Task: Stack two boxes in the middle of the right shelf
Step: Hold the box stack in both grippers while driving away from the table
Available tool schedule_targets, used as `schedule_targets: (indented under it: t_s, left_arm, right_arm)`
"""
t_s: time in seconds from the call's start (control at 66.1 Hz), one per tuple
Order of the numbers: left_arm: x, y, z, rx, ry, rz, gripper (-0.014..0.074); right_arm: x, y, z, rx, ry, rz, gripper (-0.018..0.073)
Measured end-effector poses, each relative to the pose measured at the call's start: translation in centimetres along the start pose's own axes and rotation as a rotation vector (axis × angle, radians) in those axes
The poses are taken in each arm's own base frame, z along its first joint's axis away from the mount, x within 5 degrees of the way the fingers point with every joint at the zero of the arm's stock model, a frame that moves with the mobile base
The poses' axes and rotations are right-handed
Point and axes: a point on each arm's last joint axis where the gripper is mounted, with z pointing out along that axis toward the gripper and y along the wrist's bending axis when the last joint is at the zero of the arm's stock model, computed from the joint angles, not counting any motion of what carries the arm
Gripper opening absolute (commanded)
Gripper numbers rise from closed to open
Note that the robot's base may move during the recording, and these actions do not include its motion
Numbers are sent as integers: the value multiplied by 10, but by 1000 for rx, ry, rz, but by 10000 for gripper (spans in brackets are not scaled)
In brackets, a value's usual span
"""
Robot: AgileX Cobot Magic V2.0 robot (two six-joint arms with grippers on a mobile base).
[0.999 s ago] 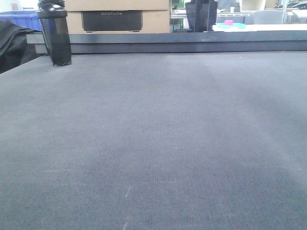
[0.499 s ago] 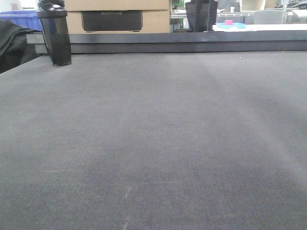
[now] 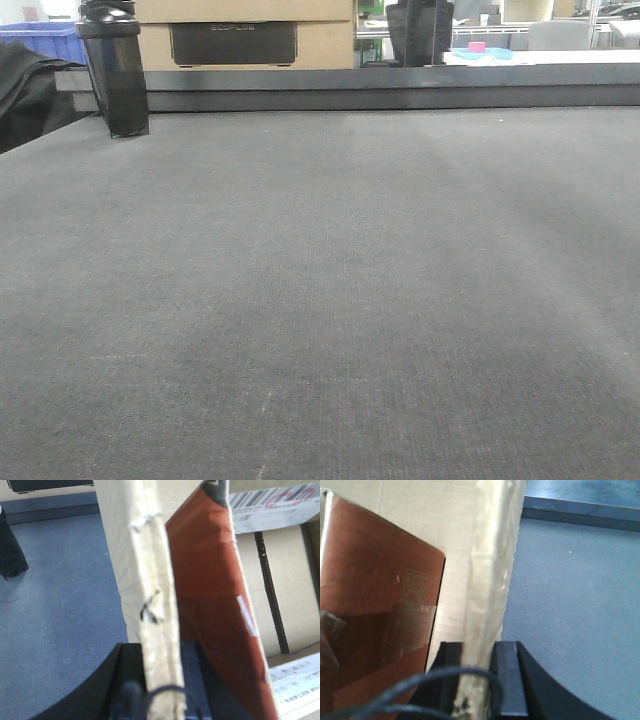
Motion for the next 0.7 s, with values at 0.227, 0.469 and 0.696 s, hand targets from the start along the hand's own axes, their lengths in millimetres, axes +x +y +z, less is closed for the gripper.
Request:
schedule_targets:
  t_s: [0.227,0.469,0.696]
  left_arm:
    - [0,0,0,0,0,0,-111]
    - [0,0,0,0,0,0,-111]
    - [0,1,0,-6,-1,2,-111]
  right_arm:
    - [0,0,0,0,-4,0,-155]
    - [0,0,0,0,-5,0,-155]
    - [-2,0,3,-2,-16,1,-155]
